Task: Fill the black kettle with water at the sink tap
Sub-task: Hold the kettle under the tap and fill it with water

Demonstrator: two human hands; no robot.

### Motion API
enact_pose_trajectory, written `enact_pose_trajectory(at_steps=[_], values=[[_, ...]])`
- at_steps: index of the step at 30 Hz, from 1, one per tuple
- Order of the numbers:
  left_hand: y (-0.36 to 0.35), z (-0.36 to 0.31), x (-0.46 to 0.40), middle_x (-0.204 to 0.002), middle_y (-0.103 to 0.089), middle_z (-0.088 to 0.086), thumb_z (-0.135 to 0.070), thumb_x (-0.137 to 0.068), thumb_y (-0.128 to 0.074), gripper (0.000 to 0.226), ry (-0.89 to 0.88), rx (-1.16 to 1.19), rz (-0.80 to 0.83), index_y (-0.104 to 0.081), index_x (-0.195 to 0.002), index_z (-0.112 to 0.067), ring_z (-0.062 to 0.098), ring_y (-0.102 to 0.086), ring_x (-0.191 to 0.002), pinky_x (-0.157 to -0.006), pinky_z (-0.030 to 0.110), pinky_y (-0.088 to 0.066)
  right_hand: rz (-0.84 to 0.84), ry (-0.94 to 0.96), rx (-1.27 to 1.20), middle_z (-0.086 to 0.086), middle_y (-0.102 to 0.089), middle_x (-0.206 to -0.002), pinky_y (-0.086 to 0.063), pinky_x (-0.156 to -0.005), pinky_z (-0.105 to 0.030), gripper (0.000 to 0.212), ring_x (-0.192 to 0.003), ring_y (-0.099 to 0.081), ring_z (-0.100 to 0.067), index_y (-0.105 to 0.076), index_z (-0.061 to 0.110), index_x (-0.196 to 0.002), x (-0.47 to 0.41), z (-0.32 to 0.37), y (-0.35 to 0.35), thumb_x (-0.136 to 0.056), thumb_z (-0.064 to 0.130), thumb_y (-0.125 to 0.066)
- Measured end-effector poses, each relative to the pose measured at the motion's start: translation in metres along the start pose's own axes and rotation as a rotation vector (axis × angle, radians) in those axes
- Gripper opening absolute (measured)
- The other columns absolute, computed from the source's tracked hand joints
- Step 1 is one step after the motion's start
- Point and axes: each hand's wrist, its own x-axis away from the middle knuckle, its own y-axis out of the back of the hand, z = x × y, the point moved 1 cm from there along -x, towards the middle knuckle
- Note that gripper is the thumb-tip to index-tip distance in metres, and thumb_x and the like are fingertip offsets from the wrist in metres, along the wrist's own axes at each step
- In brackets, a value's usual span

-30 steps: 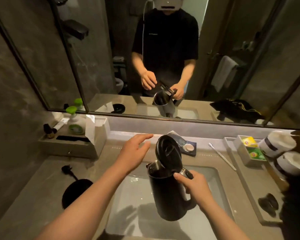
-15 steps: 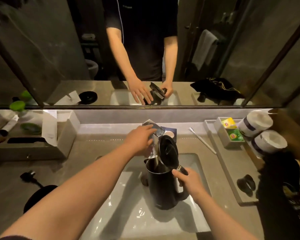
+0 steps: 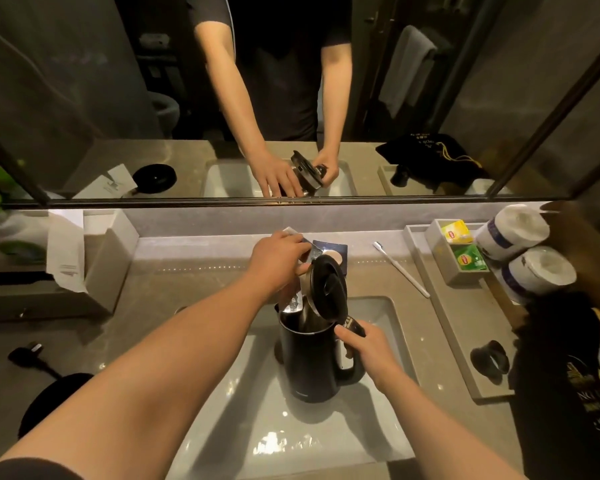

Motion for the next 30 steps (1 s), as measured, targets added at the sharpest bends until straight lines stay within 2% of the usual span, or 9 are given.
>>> enact_pose_trajectory(at_steps=[3, 5, 8, 10, 17, 21, 26, 30], values=[[0.003, 0.002, 0.000, -0.089, -0.063, -0.007, -0.033, -0.087, -0.062, 0.005, 0.038, 0.045, -0.005, -0.063, -0.089, -0.028, 0.020, -0.058, -0.086, -0.055, 0.028, -0.031, 0.003, 0.009, -0.038, 0.000, -0.054, -0.052, -0.044, -0.053, -0.019, 0.030, -0.050, -0.050, -0.014, -0.065, 0.001, -0.077, -0.002, 0.000, -0.001, -0.088, 0.028, -0.072], [0.006, 0.006, -0.001, -0.085, -0.064, -0.008, -0.035, -0.089, -0.060, 0.008, 0.105, 0.106, -0.003, -0.063, -0.088, -0.028, 0.019, -0.061, -0.079, -0.051, 0.027, -0.033, 0.008, 0.013, -0.035, 0.000, -0.054, -0.053, -0.045, -0.055, -0.022, 0.029, -0.051, -0.050, -0.014, -0.065, 0.004, -0.077, -0.003, 0.000, -0.002, -0.088, 0.029, -0.072], [0.012, 0.009, -0.001, -0.092, -0.071, -0.006, -0.038, -0.091, -0.059, 0.015, 0.171, 0.170, 0.006, -0.068, -0.098, -0.028, 0.019, -0.064, -0.079, -0.060, 0.032, -0.050, 0.012, 0.009, -0.021, 0.003, -0.055, -0.052, -0.047, -0.057, -0.023, 0.029, -0.052, -0.051, -0.012, -0.065, 0.007, -0.077, -0.004, 0.001, -0.007, -0.088, 0.034, -0.071], [0.015, 0.007, -0.001, -0.093, -0.072, -0.006, -0.039, -0.090, -0.059, 0.015, 0.202, 0.188, 0.018, -0.068, -0.098, -0.028, 0.019, -0.064, -0.079, -0.064, 0.035, -0.053, 0.008, 0.006, -0.012, 0.005, -0.056, -0.052, -0.048, -0.057, -0.023, 0.029, -0.052, -0.052, -0.010, -0.066, 0.011, -0.076, -0.004, 0.000, -0.009, -0.086, 0.037, -0.071], [0.016, 0.011, -0.001, -0.108, -0.071, -0.003, -0.034, -0.090, -0.061, 0.019, 0.204, 0.258, 0.111, -0.066, -0.107, -0.028, 0.021, -0.063, -0.091, -0.068, 0.032, -0.047, -0.014, 0.003, -0.015, 0.002, -0.057, -0.054, -0.048, -0.060, -0.028, 0.037, -0.053, -0.053, -0.011, -0.070, 0.004, -0.083, -0.004, -0.003, -0.008, -0.083, 0.041, -0.072], [0.016, 0.014, 0.007, -0.117, -0.067, -0.002, -0.028, -0.090, -0.061, 0.024, 0.213, 0.301, 0.119, -0.063, -0.114, -0.030, 0.022, -0.060, -0.100, -0.074, 0.033, -0.047, -0.017, 0.007, -0.029, 0.002, -0.057, -0.055, -0.048, -0.060, -0.027, 0.031, -0.053, -0.052, -0.011, -0.069, 0.010, -0.076, -0.004, -0.003, -0.008, -0.082, 0.041, -0.073], [0.015, 0.014, 0.012, -0.117, -0.067, -0.003, -0.020, -0.092, -0.057, 0.026, 0.228, 0.322, 0.105, -0.061, -0.115, -0.033, 0.021, -0.060, -0.100, -0.072, 0.029, -0.042, -0.012, 0.017, -0.031, 0.004, -0.059, -0.055, -0.049, -0.059, -0.026, 0.029, -0.056, -0.054, -0.014, -0.069, 0.009, -0.078, -0.004, -0.001, -0.012, -0.084, 0.038, -0.073], [0.015, 0.013, 0.016, -0.120, -0.066, -0.004, -0.019, -0.091, -0.058, 0.031, 0.243, 0.323, 0.109, -0.059, -0.118, -0.033, 0.021, -0.060, -0.102, -0.076, 0.032, -0.046, -0.014, 0.021, -0.020, -0.001, -0.061, -0.060, -0.049, -0.061, -0.029, 0.036, -0.059, -0.054, -0.018, -0.070, 0.002, -0.084, -0.005, -0.001, -0.015, -0.084, 0.038, -0.073]])
